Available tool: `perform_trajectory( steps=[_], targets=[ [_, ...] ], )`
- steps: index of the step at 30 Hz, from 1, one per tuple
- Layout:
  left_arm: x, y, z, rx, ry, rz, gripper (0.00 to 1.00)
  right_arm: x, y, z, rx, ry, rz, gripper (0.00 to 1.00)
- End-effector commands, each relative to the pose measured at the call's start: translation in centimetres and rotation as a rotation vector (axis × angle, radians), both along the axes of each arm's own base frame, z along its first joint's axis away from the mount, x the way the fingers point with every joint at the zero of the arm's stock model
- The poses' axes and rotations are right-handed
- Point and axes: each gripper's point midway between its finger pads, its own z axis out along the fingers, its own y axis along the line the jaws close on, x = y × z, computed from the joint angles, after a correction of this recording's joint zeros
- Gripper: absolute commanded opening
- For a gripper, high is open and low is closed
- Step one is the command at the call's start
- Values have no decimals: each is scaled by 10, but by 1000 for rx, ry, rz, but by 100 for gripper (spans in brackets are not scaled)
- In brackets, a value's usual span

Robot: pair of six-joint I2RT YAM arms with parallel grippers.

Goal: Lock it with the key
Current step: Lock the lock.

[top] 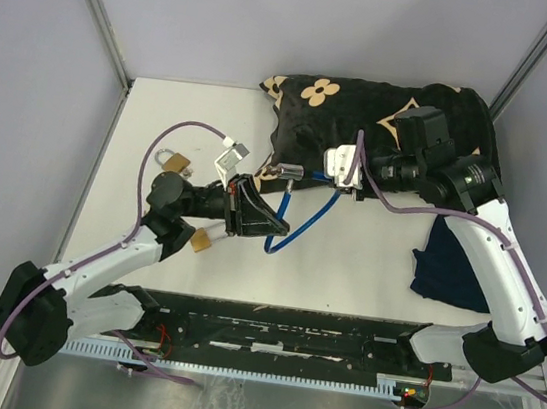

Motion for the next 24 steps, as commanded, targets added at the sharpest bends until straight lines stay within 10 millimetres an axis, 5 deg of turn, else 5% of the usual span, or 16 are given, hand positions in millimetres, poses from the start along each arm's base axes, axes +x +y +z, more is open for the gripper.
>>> perform_trajectory(
  steps=[1,8,14,16,24],
  targets=[
    [17,5,-2,23,-215,142,3,-22,17,10,97,39,110,26],
    [14,4,-13,54,-253,105,3,-20,15,14,122,30,72,31],
    [1,7,-8,21,-263,65,3,-27,38,10,240,170,115,36],
    [-1,8,-9,36,-266,61,3,-22,38,3,260,198,93,44],
    [-17,13,-13,60,-287,-16,3,-13,17,28,370,206,151,65]
  ],
)
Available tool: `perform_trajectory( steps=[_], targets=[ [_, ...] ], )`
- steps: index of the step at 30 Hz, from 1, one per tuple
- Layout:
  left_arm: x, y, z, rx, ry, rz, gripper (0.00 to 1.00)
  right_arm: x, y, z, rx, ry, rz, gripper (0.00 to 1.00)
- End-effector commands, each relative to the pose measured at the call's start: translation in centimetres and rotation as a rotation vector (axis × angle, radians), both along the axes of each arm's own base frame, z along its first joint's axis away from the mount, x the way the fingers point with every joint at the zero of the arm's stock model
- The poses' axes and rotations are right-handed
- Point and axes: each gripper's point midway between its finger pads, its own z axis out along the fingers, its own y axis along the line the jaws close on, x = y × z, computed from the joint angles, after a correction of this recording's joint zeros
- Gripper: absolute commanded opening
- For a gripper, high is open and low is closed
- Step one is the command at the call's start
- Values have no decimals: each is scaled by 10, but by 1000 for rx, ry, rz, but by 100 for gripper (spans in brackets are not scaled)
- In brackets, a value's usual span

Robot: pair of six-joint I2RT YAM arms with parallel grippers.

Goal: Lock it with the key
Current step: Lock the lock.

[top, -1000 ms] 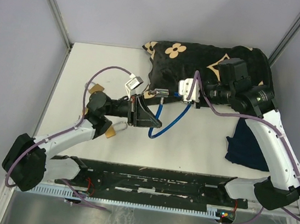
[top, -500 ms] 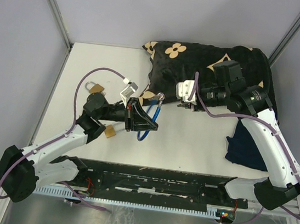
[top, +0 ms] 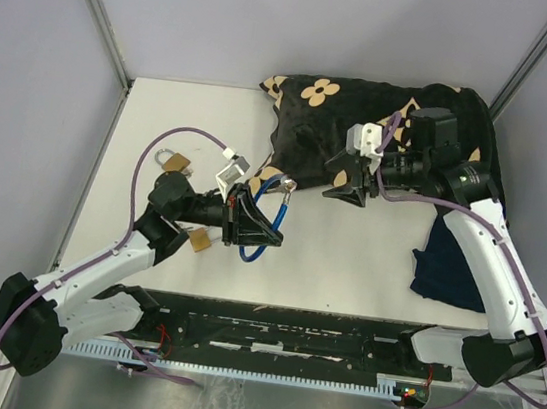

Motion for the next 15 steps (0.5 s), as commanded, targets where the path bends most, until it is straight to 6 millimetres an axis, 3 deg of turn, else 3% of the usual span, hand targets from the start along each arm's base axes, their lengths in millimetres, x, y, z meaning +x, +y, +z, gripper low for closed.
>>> perform_trajectory(
  steps=[1,4,6,15],
  targets=[
    [-15,5,20,-42,-148,-69,3,-11,-1,38,99,-112,140,69],
    [-19,5,22,-37,-152,-105,3,-22,4,40,95,-132,243,83],
    [-21,4,24,-38,-159,-121,3,-30,13,41,72,-149,293,87],
    [-38,0,31,-49,-185,-193,3,-39,34,21,18,-154,397,90]
  ],
)
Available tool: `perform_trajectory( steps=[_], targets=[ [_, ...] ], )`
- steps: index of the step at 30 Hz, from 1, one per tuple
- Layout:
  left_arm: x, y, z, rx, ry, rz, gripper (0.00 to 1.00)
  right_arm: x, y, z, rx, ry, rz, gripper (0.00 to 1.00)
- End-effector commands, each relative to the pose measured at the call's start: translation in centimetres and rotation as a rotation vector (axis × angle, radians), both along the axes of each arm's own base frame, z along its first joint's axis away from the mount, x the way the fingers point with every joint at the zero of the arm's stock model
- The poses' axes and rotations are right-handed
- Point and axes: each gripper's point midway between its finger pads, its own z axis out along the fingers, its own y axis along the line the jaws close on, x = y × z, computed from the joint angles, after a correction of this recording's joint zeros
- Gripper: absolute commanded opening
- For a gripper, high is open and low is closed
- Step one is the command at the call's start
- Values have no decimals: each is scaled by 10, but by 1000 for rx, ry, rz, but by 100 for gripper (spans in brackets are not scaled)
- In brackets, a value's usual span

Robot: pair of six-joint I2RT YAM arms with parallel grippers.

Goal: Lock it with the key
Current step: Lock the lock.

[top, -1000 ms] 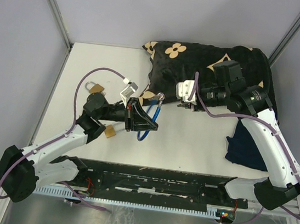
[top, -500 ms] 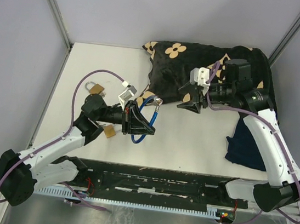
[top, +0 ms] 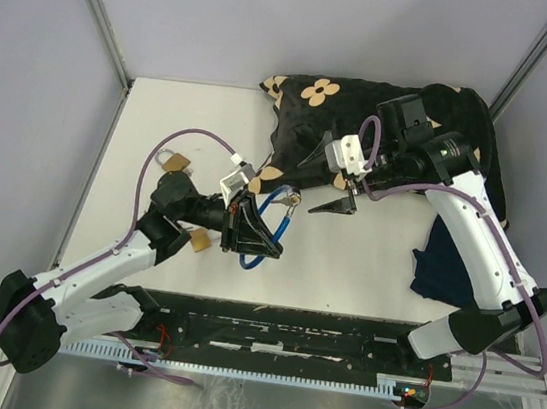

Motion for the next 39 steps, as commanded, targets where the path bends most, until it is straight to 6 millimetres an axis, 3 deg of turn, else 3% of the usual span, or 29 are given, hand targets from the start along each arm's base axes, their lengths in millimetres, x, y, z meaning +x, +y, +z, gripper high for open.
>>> perform_trajectory(
  steps=[1,6,17,23,30,34,39],
  targets=[
    [-14,-1,31,-79,-166,-69,3,-16,6,-5,0,-12,93,90],
    [-19,-1,36,-87,-179,-92,3,-29,12,-7,4,-18,156,87],
    [-26,-6,41,-96,-193,-129,3,-50,19,-6,9,-18,220,63],
    [-26,-7,43,-102,-194,-113,3,-50,15,-2,-2,-43,190,45],
    [-8,-14,46,-117,-66,5,3,-42,6,4,-34,-84,76,21],
    [-2,-12,60,-219,-49,74,3,-37,5,2,-52,-85,18,15],
    [11,-18,69,-210,36,122,3,-29,10,-6,-105,-107,-76,12]
  ],
)
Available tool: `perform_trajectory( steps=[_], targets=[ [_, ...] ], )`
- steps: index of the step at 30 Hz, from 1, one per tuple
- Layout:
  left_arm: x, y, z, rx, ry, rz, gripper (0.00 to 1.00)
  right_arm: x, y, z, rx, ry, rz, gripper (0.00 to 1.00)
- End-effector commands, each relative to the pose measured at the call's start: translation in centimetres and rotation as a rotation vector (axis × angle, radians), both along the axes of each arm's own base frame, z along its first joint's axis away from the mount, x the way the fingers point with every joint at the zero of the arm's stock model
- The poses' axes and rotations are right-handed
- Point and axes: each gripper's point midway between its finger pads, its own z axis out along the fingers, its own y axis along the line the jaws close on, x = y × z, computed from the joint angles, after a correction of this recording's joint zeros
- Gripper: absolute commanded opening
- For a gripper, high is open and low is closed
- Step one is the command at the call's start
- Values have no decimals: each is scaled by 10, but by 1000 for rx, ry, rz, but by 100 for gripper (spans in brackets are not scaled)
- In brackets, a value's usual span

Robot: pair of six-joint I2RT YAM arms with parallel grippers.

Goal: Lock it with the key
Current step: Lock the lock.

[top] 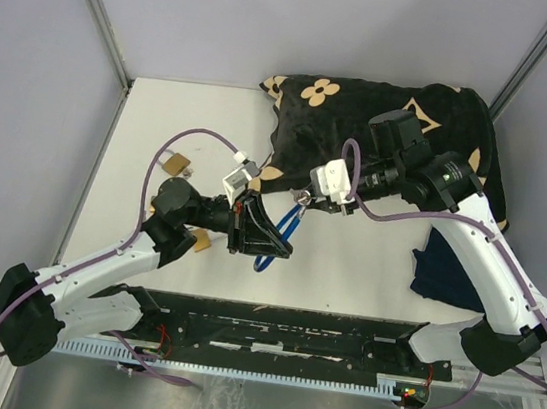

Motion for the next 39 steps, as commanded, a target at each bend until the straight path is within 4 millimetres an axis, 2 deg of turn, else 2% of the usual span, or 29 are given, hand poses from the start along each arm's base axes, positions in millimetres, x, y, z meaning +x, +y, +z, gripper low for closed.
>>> perform_trajectory(
  steps=[1,4,8,12,15,19,26,28,30,34,36,39],
  targets=[
    [22,-3,44,-119,48,117,3,6,6,4,-24,-24,-110,11],
    [30,-5,44,-133,110,160,3,21,8,5,-36,-41,-222,9],
    [41,-3,43,-134,158,235,3,27,7,7,-42,-49,-285,6],
    [47,0,53,-158,215,243,3,8,2,1,-77,-70,-180,3],
    [56,3,49,-146,247,260,3,-7,-2,0,-81,-56,-117,2],
    [65,2,41,-156,286,269,3,0,1,-1,-73,-45,-165,2],
    [91,3,49,-225,243,397,3,6,14,-16,-78,-8,-215,2],
    [99,3,46,-230,212,436,3,3,16,-21,-86,5,-192,2],
    [104,0,41,-222,168,451,3,-9,18,-21,-81,18,-120,2],
    [115,-7,16,-128,99,484,3,-27,10,-17,-96,6,-31,2],
    [113,-10,13,-107,105,464,3,-28,2,-12,-109,-30,-18,2],
    [87,-13,27,-169,109,305,3,-33,-3,-9,-117,-30,11,2]
  ],
)
